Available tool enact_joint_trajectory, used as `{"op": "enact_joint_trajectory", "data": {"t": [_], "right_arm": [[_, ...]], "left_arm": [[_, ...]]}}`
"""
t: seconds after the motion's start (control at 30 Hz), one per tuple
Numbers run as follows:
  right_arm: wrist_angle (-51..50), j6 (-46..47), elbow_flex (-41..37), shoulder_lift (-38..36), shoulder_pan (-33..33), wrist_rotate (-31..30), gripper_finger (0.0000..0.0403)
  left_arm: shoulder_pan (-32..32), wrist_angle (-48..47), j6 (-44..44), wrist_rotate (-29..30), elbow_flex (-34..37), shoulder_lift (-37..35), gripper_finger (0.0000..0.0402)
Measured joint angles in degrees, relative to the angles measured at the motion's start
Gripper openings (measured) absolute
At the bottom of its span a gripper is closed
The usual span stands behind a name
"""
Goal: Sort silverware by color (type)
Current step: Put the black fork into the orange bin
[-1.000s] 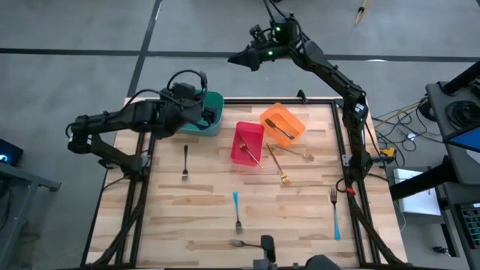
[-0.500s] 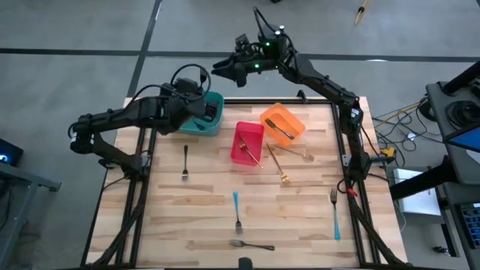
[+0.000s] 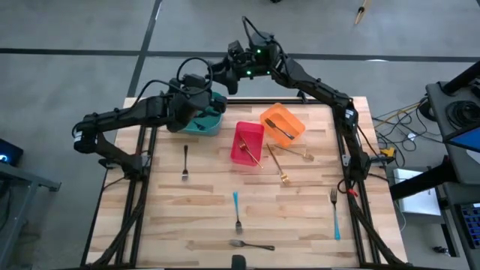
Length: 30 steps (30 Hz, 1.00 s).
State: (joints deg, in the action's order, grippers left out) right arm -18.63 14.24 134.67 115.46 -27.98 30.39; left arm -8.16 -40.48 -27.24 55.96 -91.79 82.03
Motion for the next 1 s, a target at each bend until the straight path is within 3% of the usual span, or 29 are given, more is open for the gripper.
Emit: {"op": "enact_joint_trajectory", "data": {"t": [0.23, 0.53, 0.73, 1.0], "right_arm": [[1.0, -2.5, 0.0, -0.2, 0.1, -3.8, 0.0159], [1.1, -3.2, 0.0, -0.2, 0.4, -3.9, 0.0021], [0.9, -3.3, 0.0, -0.2, 0.0, -3.4, 0.0009], [-0.4, -3.3, 0.0, -1.3, -1.8, -0.4, 0.0009]], "left_arm": [[0.0, -0.1, 0.0, 0.0, 0.0, 0.0, 0.0000], [-0.4, 0.0, 0.0, 0.0, 0.0, 0.0, 0.0000], [-0.6, -0.2, -0.3, -0.2, 0.0, 0.1, 0.0015], [-0.7, -0.4, 0.3, -5.0, 0.0, -1.1, 0.0074]]}}
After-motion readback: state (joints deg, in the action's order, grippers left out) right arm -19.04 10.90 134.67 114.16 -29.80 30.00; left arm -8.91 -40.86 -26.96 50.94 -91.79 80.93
